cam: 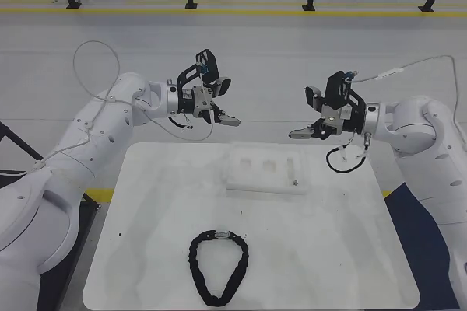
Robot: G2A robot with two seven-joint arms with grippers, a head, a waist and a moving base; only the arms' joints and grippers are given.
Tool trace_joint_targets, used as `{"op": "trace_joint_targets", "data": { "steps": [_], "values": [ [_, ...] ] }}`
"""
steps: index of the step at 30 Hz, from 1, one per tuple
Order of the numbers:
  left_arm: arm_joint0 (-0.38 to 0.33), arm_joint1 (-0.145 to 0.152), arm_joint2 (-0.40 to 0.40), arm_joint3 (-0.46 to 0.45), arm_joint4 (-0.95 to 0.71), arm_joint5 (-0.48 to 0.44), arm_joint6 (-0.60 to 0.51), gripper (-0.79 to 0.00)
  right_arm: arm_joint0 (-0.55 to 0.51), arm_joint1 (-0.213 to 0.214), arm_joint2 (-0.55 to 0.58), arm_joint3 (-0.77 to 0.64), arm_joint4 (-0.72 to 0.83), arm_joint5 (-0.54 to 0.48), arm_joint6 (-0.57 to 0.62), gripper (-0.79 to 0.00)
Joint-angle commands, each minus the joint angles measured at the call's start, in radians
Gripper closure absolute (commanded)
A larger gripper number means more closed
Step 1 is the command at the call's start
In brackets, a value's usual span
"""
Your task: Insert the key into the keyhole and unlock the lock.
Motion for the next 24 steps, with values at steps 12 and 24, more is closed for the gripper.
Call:
{"op": "trace_joint_targets", "data": {
  "steps": [12, 24],
  "values": [
    [0.0, 0.0, 0.0, 0.0, 0.0, 0.0, 0.0, -0.785, -0.015, -0.015, -0.084, 0.129, 0.029, 0.229, 0.252, -0.785],
    [0.0, 0.0, 0.0, 0.0, 0.0, 0.0, 0.0, -0.785, 0.063, -0.12, -0.254, 0.384, 0.276, 0.445, 0.481, -0.785]
  ]
}}
